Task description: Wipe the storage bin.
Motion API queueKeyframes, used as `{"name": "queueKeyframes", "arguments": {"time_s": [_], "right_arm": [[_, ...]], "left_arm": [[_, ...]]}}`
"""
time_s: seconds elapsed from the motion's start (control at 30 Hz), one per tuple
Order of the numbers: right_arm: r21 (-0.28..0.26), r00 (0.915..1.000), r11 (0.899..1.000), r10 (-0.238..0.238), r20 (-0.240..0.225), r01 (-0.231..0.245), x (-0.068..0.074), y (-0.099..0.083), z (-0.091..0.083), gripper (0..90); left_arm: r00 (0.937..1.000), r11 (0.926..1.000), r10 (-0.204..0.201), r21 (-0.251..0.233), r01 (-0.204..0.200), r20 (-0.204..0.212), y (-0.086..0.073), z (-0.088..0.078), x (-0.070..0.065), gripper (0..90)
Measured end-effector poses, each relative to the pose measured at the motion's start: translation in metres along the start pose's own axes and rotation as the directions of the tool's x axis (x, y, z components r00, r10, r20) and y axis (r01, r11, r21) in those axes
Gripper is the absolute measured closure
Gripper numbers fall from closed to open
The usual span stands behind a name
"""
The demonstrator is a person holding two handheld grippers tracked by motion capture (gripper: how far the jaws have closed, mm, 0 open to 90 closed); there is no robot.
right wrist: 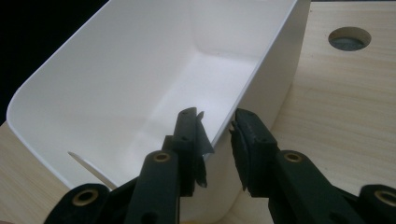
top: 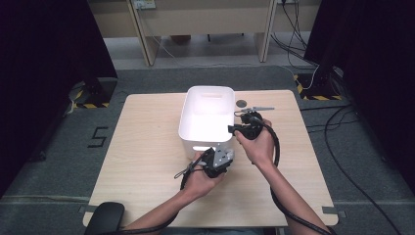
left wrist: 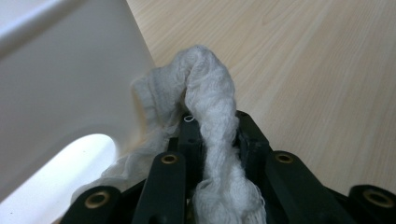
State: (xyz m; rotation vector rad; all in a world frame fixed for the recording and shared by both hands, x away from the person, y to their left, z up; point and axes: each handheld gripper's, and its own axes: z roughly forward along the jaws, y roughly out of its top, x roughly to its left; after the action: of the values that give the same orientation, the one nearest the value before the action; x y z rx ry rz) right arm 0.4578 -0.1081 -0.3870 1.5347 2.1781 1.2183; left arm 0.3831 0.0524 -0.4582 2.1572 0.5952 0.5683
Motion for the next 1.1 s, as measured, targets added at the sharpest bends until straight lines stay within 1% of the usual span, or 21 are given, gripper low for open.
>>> {"name": "queueKeyframes", "arguments": {"time_s": [0.13, 0.23, 0.73, 0.77, 0.83, 0.97, 1.0, 1.1], "right_arm": [[0.0, 1.0, 1.0, 0.0, 0.0, 0.0, 0.0, 0.0, 0.0, 71.6], [0.0, 1.0, 1.0, -0.001, 0.0, 0.001, 0.0, 0.0, 0.0, 71.6], [0.0, 1.0, 1.0, -0.001, -0.003, 0.001, 0.0, 0.0, 0.001, 71.7], [0.0, 1.0, 1.0, -0.005, -0.003, 0.005, 0.0, 0.0, 0.001, 71.7], [0.0, 1.0, 1.0, 0.006, -0.005, -0.006, 0.0, 0.0, 0.001, 71.6], [0.0, 1.0, 1.0, 0.005, -0.004, -0.005, 0.001, 0.0, 0.001, 71.6], [0.0, 1.0, 1.0, -0.001, -0.007, 0.001, 0.0, 0.001, 0.001, 71.3], [0.001, 1.0, 1.0, 0.003, -0.009, -0.002, 0.0, 0.001, 0.001, 70.8]], "left_arm": [[1.0, 1.0, -0.001, -0.01, 0.001, 0.0, 0.004, -0.003, 0.0, 75.4], [1.0, 0.9996, 0.0, -0.028, -0.001, -0.006, 0.01, -0.008, 0.002, 75.4], [0.9999, 0.9982, -0.005, -0.06, 0.004, -0.013, 0.023, -0.018, 0.005, 75.3], [0.9999, 0.9981, -0.003, -0.062, 0.002, -0.015, 0.024, -0.019, 0.006, 75.3], [0.9999, 0.9978, 0.0, -0.066, -0.001, -0.015, 0.026, -0.023, 0.007, 75.3], [0.9999, 0.9976, 0.002, -0.069, -0.004, -0.017, 0.027, -0.025, 0.008, 75.3], [0.9998, 0.9976, 0.009, -0.069, -0.01, -0.016, 0.027, -0.027, 0.009, 75.1], [0.9997, 0.9976, 0.017, -0.067, -0.019, -0.019, 0.027, -0.03, 0.01, 75.1]]}}
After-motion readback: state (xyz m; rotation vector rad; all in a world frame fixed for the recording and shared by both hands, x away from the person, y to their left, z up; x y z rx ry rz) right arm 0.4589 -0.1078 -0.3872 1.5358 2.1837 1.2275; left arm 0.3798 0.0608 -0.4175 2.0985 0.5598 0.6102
